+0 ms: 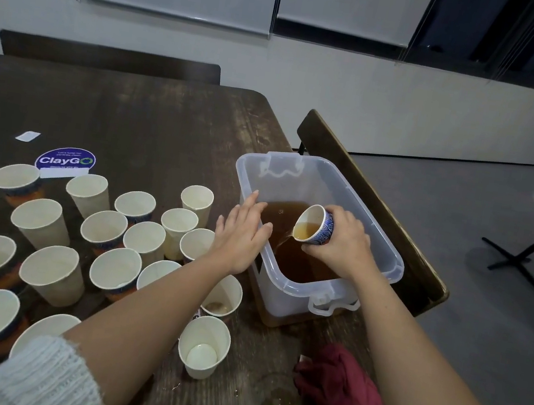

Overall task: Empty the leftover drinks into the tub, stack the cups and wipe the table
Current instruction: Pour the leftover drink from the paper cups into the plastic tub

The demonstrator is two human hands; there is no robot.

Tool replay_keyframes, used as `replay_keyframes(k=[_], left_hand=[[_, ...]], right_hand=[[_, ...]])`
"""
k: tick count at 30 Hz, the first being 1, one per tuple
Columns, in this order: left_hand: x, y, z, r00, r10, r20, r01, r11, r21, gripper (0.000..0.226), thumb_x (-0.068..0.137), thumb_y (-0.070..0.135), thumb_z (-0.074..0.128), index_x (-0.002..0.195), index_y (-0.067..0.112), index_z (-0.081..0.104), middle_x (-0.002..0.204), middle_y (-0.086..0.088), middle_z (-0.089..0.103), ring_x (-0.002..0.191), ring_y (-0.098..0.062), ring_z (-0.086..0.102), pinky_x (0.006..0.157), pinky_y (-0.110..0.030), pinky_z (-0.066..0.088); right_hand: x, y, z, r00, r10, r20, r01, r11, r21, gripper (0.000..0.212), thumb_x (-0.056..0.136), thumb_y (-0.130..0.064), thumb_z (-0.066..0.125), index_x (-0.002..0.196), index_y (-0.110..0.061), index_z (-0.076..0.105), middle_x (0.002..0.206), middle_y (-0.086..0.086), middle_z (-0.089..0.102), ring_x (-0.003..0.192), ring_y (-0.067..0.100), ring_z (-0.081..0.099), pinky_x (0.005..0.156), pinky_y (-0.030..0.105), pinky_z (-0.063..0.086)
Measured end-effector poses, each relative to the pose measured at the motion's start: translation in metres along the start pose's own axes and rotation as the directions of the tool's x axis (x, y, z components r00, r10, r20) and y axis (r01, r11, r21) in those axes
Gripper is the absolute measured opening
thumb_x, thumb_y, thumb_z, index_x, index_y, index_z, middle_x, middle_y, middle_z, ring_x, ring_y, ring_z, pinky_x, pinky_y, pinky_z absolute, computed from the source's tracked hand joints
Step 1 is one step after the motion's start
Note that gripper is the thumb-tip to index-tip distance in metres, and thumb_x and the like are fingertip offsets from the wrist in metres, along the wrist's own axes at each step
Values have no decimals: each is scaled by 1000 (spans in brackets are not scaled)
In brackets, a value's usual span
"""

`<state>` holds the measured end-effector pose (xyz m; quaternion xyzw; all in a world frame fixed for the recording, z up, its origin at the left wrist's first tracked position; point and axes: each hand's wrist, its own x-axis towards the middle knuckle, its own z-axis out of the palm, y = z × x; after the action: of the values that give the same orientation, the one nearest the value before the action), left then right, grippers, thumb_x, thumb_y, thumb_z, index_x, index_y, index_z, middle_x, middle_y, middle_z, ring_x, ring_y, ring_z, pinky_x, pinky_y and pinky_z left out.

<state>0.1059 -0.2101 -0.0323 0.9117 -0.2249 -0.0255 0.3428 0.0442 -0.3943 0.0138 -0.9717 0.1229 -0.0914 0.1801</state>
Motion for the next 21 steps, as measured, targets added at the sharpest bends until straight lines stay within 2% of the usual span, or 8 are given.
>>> replay_keyframes(k=[9,21], left_hand=[[-1,1,-1,1000,-2,4,2,1000,2,47,103,37,27,148,25,25,161,10,0,148,-21,7,117,-55,1],[-1,1,-1,1000,-2,3,2,1000,7,47,103,37,27,148,25,24,161,10,0,148,-22,7,117,-56,1]], right_hand=[[-2,-2,-2,1000,5,0,-5,1000,-30,78,74,-41,81,138,-23,39,137,2,48,128,23,44,107,45,36],[-1,-4,0,1000,14,4,-13,997,-73,83,72,-50,81,139,-25,39,137,1,48,129,24,41,110,48,32]])
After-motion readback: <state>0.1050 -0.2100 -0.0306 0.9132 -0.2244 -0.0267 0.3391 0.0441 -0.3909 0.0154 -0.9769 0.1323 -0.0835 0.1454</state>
